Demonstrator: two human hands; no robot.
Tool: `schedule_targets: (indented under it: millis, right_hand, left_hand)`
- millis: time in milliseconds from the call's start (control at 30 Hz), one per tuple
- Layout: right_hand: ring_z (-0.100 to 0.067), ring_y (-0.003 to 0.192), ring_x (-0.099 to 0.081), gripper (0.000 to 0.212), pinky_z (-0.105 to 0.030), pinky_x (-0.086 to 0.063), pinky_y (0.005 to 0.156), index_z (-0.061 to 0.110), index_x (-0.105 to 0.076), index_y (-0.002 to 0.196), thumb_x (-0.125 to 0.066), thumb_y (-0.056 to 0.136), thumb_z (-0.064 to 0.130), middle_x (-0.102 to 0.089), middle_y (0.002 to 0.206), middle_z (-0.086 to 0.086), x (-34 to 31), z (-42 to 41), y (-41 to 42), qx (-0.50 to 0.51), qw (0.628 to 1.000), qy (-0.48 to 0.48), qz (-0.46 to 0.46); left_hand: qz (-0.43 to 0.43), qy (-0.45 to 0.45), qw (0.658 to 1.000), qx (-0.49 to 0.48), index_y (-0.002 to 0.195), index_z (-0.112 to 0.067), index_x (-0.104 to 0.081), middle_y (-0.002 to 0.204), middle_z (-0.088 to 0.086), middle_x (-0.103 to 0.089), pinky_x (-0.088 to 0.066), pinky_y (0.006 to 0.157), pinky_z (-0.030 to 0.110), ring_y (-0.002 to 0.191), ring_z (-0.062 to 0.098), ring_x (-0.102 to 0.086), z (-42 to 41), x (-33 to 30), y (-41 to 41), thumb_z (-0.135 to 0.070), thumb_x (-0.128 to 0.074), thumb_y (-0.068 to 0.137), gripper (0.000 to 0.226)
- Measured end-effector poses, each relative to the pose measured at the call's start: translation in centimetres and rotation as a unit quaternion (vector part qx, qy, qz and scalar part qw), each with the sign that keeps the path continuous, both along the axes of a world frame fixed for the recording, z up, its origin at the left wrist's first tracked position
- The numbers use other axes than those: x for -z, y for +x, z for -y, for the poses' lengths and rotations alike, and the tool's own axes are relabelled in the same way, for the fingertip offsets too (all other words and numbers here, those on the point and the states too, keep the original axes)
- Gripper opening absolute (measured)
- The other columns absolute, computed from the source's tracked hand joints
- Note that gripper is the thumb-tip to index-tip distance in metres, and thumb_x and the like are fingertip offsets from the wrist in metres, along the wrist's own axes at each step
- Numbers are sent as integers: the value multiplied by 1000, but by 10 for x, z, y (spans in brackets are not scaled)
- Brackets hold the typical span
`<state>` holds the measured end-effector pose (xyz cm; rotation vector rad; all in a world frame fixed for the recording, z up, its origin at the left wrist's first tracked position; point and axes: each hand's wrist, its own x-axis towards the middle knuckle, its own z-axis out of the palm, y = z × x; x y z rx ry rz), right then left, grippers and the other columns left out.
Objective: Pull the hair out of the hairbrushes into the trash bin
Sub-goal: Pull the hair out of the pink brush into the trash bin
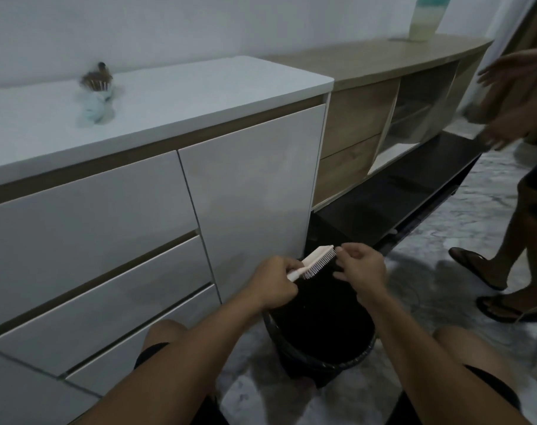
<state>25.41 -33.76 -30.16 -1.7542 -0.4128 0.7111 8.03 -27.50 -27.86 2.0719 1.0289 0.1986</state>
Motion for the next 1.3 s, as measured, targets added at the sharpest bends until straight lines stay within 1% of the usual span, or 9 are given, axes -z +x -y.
schedule_targets:
  millis: [67, 167, 333, 500, 633, 800, 967, 1067, 1300]
  right_hand:
    - [-32, 96, -69, 37, -42, -61, 71, 5, -58, 126, -66, 92, 15, -66, 114, -16, -12, -8, -5, -45, 998, 22, -49]
    - [-40, 95, -69, 42, -44, -61, 70, 2, -51, 131, -64, 91, 5, -65, 115, -24, -33, -22, -15, -72, 992, 60, -84]
    - [-39, 107, -67, 32, -48, -59, 78, 4, -55, 126, -57, 95, 7, -63, 124, -25, -74, -49, -18, -134, 978, 92, -132]
    - [-34, 91, -68, 25, -50, -59, 73, 7, -54, 122, -49, 98, 3, -61, 114, -21, -119, -69, -27, -185, 950, 156, -198]
    - [-34, 91, -69, 25, -51, -57, 77, 10, -55, 119, -51, 96, 2, -64, 111, -19, -145, -79, -35, -180, 943, 192, -202]
    - [-25, 94, -66, 43, -39, -57, 70, 16, -49, 132, -64, 92, 14, -66, 111, -12, -181, -96, -50, -179, 948, 221, -142]
    - [-34, 102, -65, 59, -54, -59, 80, 24, -41, 139, -66, 89, 7, -62, 116, -15, -227, -125, -72, -226, 933, 256, -116]
    - [-42, 106, -65, 71, -52, -60, 73, 26, -38, 143, -68, 85, 0, -61, 123, -19, -252, -147, -88, -234, 927, 274, -102]
    - [-35, 87, -72, 77, -37, -59, 51, 23, -46, 134, -84, 67, 16, -56, 128, -20, -297, -211, -115, -166, 956, 238, 51]
  left_hand:
    - [-6, 30, 999, -11, 126, -22, -65, 116, 8, -71, -51, 88, 30, 106, 27, -65, -5, -8, -4, -3, -59, 72, 57]
    - [12, 103, 994, -32, 115, -24, -66, 107, 8, -72, -53, 83, 35, 101, 30, -65, -9, -25, -10, -10, -61, 73, 45]
    - [60, 179, 980, -64, 107, -17, -64, 107, 10, -69, -50, 81, 35, 100, 32, -63, -20, -61, -23, -5, -61, 72, 36]
    - [114, 227, 964, -86, 103, -14, -65, 104, 9, -68, -46, 76, 32, 92, 31, -61, -32, -95, -36, -6, -63, 72, 31]
    - [127, 263, 952, -92, 109, -16, -65, 104, 6, -63, -43, 77, 28, 93, 24, -58, -38, -118, -45, -11, -66, 75, 34]
    - [142, 278, 938, -150, 108, -18, -64, 103, 2, -66, -44, 72, 28, 90, 23, -60, -47, -148, -53, -21, -66, 82, 26]
    - [211, 247, 924, -201, 97, -16, -63, 92, 3, -69, -56, 75, 41, 84, 27, -66, -71, -181, -59, -22, -65, 82, 16]
    - [255, 224, 914, -224, 87, -16, -59, 80, 1, -66, -59, 66, 50, 73, 29, -68, -86, -196, -65, -26, -62, 83, 11]
    - [175, 272, 908, -267, 97, -12, -62, 91, 4, -66, -47, 68, 31, 81, 23, -60, -124, -218, -88, -19, -68, 77, 22]
